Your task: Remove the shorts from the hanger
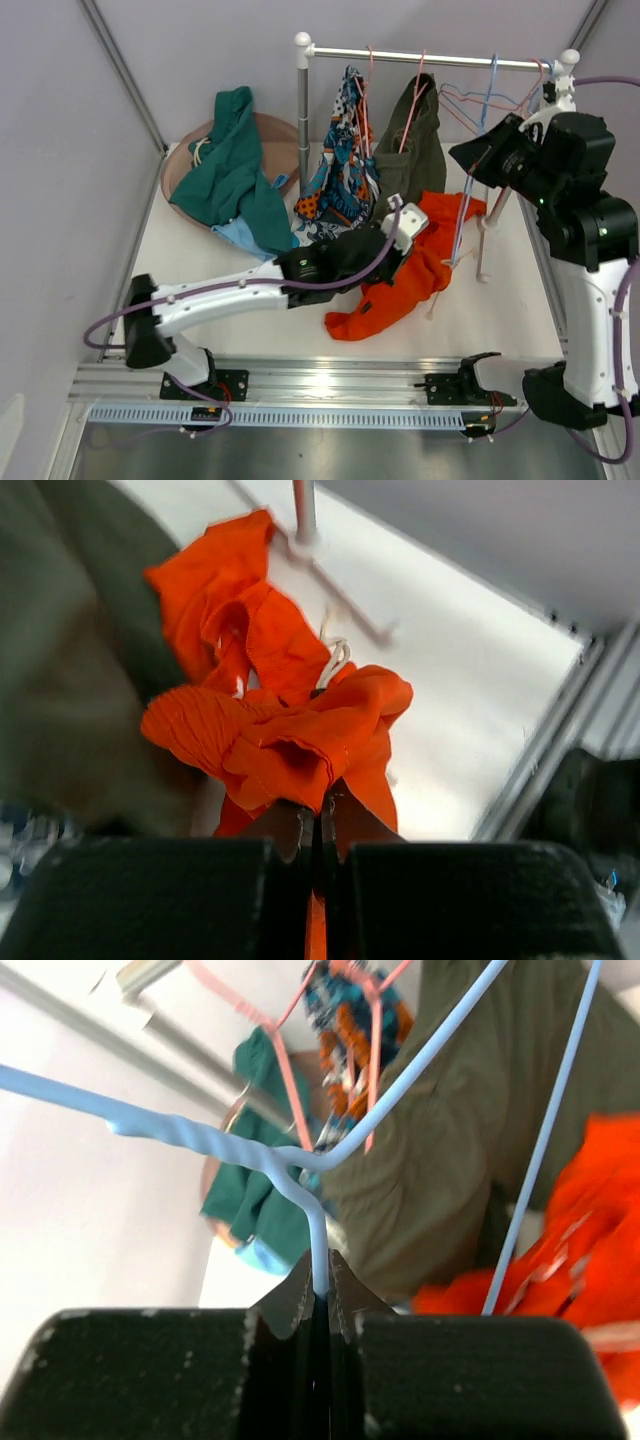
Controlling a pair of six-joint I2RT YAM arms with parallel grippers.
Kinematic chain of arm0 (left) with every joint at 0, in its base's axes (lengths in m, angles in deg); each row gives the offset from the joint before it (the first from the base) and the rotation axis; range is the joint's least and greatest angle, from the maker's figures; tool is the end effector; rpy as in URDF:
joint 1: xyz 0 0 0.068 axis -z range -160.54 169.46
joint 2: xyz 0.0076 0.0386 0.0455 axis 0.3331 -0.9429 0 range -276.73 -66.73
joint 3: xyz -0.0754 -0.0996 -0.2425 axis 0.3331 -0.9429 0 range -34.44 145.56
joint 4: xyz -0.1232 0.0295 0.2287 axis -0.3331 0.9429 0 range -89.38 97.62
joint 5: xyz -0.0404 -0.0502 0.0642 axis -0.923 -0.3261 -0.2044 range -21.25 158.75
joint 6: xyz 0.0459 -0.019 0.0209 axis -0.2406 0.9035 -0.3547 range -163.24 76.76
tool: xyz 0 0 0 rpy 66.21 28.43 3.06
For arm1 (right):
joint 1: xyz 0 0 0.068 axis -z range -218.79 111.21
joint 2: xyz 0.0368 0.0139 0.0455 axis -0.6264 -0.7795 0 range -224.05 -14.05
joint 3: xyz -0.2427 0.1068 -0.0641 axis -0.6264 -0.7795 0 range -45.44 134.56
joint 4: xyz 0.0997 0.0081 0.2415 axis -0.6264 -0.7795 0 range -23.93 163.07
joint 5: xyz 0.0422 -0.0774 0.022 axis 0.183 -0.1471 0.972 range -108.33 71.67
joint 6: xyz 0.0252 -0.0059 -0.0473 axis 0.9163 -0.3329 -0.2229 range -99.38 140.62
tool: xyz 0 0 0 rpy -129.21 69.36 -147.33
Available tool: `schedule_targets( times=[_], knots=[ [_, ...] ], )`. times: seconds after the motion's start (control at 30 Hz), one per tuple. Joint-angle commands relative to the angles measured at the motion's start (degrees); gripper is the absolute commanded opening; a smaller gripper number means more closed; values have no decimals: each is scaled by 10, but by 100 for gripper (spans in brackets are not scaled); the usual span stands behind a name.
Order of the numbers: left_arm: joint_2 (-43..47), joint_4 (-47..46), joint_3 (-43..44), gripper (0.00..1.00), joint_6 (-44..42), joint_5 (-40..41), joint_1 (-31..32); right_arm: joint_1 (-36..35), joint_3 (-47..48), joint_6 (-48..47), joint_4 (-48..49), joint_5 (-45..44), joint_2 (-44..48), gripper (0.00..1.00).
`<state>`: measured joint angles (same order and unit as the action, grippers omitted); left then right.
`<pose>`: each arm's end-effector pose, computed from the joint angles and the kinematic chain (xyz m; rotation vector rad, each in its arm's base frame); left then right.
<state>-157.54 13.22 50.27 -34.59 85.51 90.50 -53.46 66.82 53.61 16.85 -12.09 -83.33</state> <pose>0.1320 -0.3524 0.3765 0.8247 1.7551 -0.6683 0.1647 0.0471 0.5463 0.2161 1.8420 0.6854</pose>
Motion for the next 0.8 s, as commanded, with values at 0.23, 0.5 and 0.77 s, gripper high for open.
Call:
schedule_targets(
  times=[0.23,0.5,0.77],
  knots=[
    [282,130,12,0,-9,131,52,97,52,-50,57,49,-117,0],
    [311,191,116,0,-113,181,-45,121,128,-57,62,66,-191,0],
    [251,214,255,0,-162,102,-248,131,18,-52,111,83,-178,0]
  ],
)
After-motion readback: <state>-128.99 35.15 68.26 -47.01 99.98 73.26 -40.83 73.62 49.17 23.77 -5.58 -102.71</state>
